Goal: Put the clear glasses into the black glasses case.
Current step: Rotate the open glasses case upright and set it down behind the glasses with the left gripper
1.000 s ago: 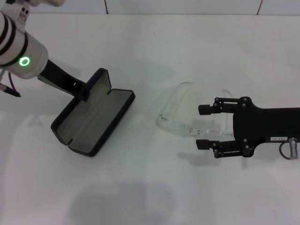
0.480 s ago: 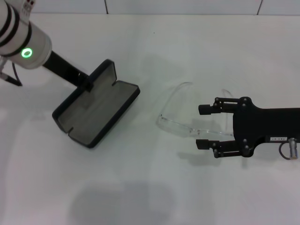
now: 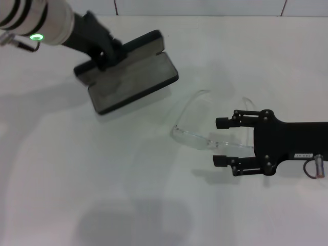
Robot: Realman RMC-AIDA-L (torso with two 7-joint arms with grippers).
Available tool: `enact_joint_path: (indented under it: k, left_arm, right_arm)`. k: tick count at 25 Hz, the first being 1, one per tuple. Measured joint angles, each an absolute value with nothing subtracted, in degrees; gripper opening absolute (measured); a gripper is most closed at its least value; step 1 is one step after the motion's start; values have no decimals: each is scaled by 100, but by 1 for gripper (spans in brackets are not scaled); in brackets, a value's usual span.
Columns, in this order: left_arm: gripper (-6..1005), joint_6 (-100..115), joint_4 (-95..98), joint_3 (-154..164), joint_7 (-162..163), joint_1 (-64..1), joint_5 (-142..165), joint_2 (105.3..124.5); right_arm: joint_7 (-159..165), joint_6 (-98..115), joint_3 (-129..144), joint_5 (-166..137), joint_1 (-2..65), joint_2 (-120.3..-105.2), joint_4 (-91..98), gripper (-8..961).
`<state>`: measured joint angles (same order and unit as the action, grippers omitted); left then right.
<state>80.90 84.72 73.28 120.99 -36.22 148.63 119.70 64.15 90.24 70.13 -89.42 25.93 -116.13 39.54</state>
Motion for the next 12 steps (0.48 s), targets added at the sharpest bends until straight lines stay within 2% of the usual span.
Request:
enact_joint_path:
  k: [12]
  left_arm:
    - [267,7244,7701,8137,10404,-3756,15171,11960]
  right_arm:
    - [6271,9071,7662,-8168,2441,-11620,3791,740]
